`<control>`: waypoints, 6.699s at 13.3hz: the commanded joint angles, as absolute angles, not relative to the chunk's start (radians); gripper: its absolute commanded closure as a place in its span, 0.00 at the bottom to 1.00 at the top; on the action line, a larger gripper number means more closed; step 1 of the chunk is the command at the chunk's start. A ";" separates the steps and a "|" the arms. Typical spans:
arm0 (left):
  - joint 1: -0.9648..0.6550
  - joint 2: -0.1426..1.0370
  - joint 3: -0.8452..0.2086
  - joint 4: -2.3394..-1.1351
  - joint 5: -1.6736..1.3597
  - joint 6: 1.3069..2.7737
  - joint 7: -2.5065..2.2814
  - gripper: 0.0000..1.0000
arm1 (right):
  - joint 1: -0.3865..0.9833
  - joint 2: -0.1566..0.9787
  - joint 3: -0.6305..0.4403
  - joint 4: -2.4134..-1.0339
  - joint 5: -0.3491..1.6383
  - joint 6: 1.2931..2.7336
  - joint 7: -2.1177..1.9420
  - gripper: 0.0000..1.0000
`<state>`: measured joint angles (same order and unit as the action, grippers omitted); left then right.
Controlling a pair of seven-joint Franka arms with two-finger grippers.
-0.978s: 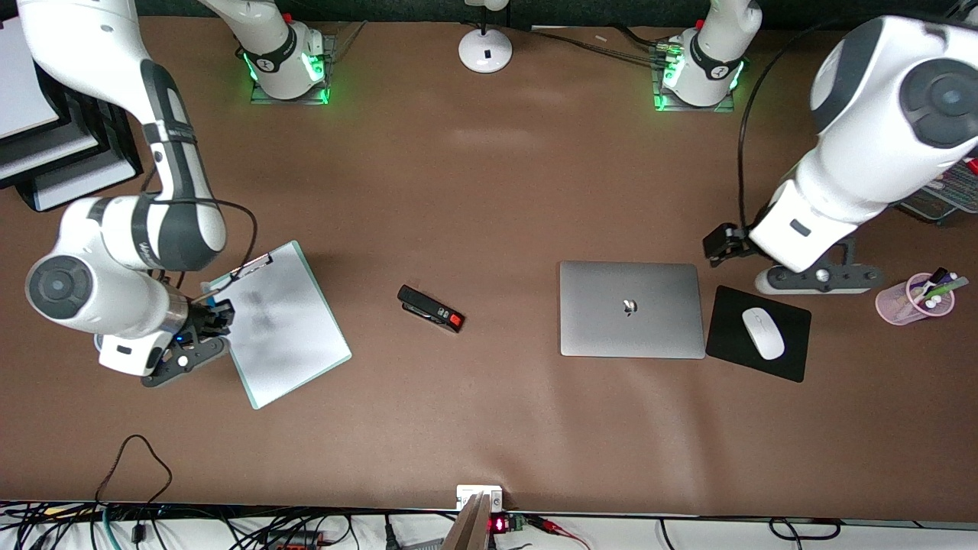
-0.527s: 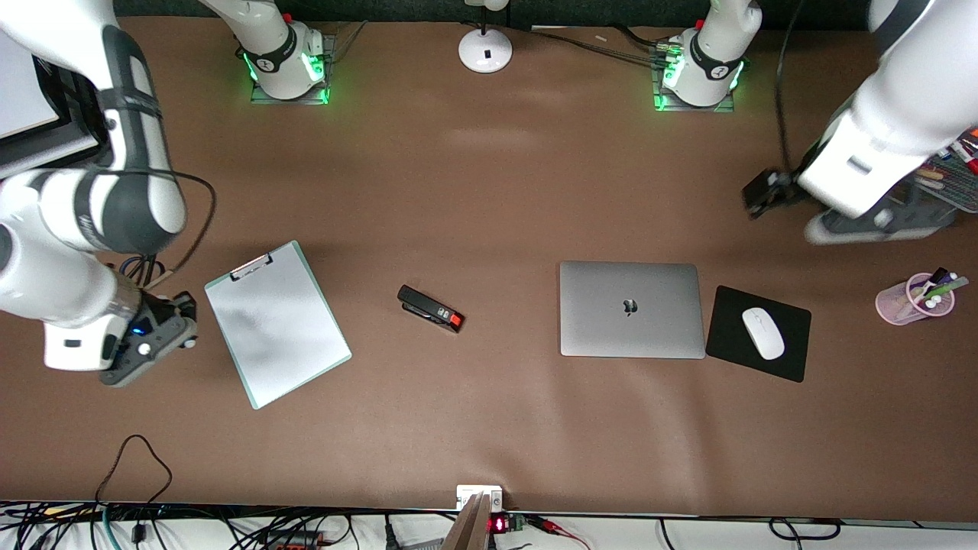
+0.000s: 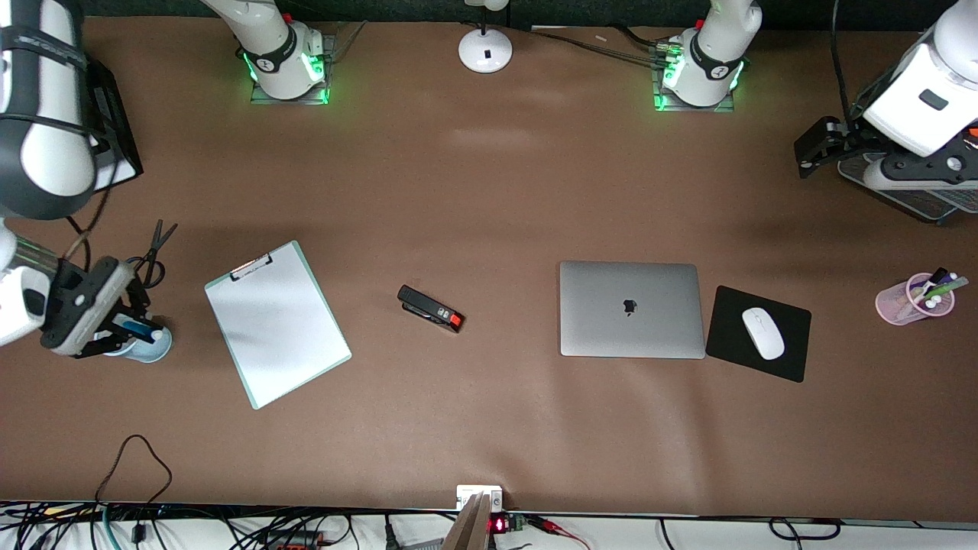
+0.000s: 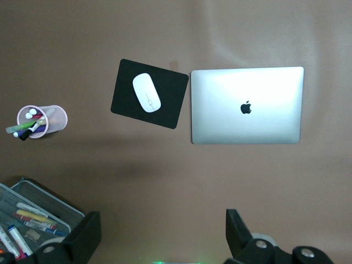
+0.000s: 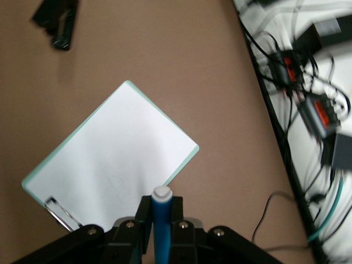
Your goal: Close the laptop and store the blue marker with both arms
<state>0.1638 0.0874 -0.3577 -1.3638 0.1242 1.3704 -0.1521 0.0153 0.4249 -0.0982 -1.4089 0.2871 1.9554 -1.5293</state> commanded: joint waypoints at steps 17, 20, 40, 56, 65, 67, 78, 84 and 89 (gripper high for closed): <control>-0.089 -0.087 -0.089 -1.634 0.034 1.491 -0.107 0.00 | -0.330 0.521 -0.086 -1.448 0.506 1.637 -2.454 0.95; -0.086 -0.086 -0.089 -1.631 0.034 1.496 -0.069 0.00 | -0.339 0.567 -0.084 -1.427 0.508 1.640 -2.499 0.95; -0.058 -0.091 -0.090 -1.629 0.029 1.511 -0.003 0.00 | -0.376 0.814 -0.083 -1.181 0.572 1.652 -2.588 0.94; -0.058 -0.080 -0.089 -1.635 -0.031 1.534 -0.020 0.00 | -0.325 0.553 -0.084 -1.325 0.488 1.637 -1.923 0.00; -0.058 -0.075 -0.089 -1.637 -0.031 1.532 -0.023 0.00 | -0.152 0.298 -0.084 -1.413 0.373 1.563 -1.195 0.00; -0.058 -0.075 -0.089 -1.637 -0.031 1.532 -0.023 0.00 | -0.118 0.276 -0.084 -1.439 0.370 1.557 -0.989 0.00; -0.057 -0.075 -0.087 -1.637 -0.029 1.532 -0.021 0.00 | 0.167 0.196 -0.084 -1.433 -0.043 1.413 0.087 0.00; -0.057 -0.072 -0.087 -1.637 -0.028 1.532 -0.021 0.00 | 0.052 0.135 -0.117 -1.396 -0.038 1.407 -0.003 0.00; -0.057 -0.071 -0.087 -1.637 -0.028 1.532 -0.021 0.00 | 0.052 0.020 -0.117 -1.558 -0.038 1.486 -0.005 0.00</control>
<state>-0.0635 -0.0645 -0.0861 -1.6257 -0.0191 1.5210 -0.0311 0.0512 0.1066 -0.1207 -1.4400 -0.0423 1.4405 -0.0025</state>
